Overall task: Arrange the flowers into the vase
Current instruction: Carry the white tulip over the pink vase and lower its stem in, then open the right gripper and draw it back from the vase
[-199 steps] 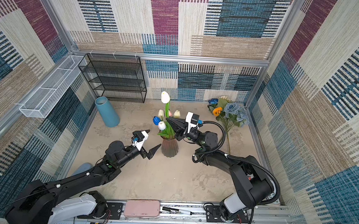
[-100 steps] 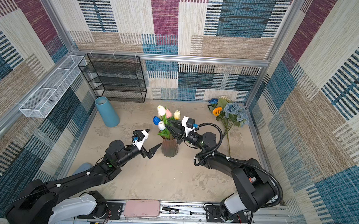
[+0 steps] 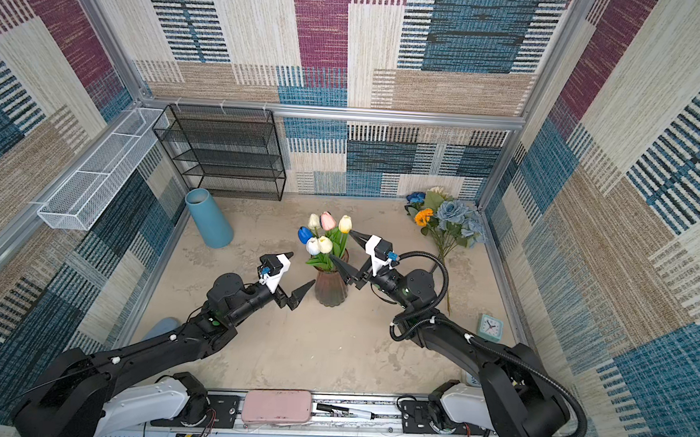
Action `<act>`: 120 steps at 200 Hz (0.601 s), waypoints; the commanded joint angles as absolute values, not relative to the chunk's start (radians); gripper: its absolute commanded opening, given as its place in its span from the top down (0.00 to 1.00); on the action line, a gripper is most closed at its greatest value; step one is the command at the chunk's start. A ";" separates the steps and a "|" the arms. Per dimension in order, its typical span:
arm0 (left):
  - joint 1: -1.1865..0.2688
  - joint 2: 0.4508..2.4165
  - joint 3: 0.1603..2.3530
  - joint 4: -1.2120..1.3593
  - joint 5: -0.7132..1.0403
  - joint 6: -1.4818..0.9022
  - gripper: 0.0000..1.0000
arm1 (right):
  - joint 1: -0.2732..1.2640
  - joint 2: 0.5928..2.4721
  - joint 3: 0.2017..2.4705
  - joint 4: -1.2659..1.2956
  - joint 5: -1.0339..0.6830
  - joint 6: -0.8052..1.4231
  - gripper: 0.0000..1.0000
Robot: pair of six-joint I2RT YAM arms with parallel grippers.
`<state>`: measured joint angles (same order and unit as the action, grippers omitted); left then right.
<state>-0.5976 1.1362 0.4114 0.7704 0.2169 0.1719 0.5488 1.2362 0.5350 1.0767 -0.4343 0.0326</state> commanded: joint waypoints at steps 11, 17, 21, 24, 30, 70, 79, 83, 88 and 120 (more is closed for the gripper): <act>-0.597 1.129 0.417 0.784 0.231 0.144 0.01 | 0.546 1.133 0.530 1.006 -0.290 0.030 0.10; -0.597 1.129 0.417 0.784 0.233 0.144 0.01 | 0.544 1.117 0.533 0.979 -0.265 0.035 0.08; -0.596 1.129 0.417 0.785 0.235 0.144 0.01 | 0.540 1.109 0.534 0.964 -0.261 0.038 0.07; -0.597 1.130 0.418 0.785 0.234 0.144 0.01 | 0.536 1.104 0.534 0.954 -0.261 0.040 0.06; -0.597 1.132 0.419 0.785 0.236 0.144 0.01 | 0.529 1.092 0.534 0.934 -0.253 0.045 0.05; -0.597 1.185 0.424 0.818 0.277 0.141 0.01 | 0.454 1.069 0.466 0.930 -0.211 0.141 0.00; -0.598 1.208 0.433 0.821 0.293 0.138 0.01 | 0.440 1.071 0.447 0.945 -0.201 0.152 0.00; -0.599 1.219 0.439 0.823 0.297 0.132 0.01 | 0.435 1.071 0.438 0.952 -0.194 0.155 0.00; -0.599 1.233 0.444 0.827 0.302 0.124 0.01 | 0.431 1.072 0.429 0.962 -0.180 0.159 0.00; -0.603 1.347 0.486 0.888 0.343 0.089 0.01 | 0.405 1.066 0.385 1.019 -0.154 0.169 0.00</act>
<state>-0.5987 1.2930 0.4591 0.8017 0.2947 0.1596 0.4164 1.0729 0.4019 0.9489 -0.1967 0.1432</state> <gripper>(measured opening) 0.994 1.000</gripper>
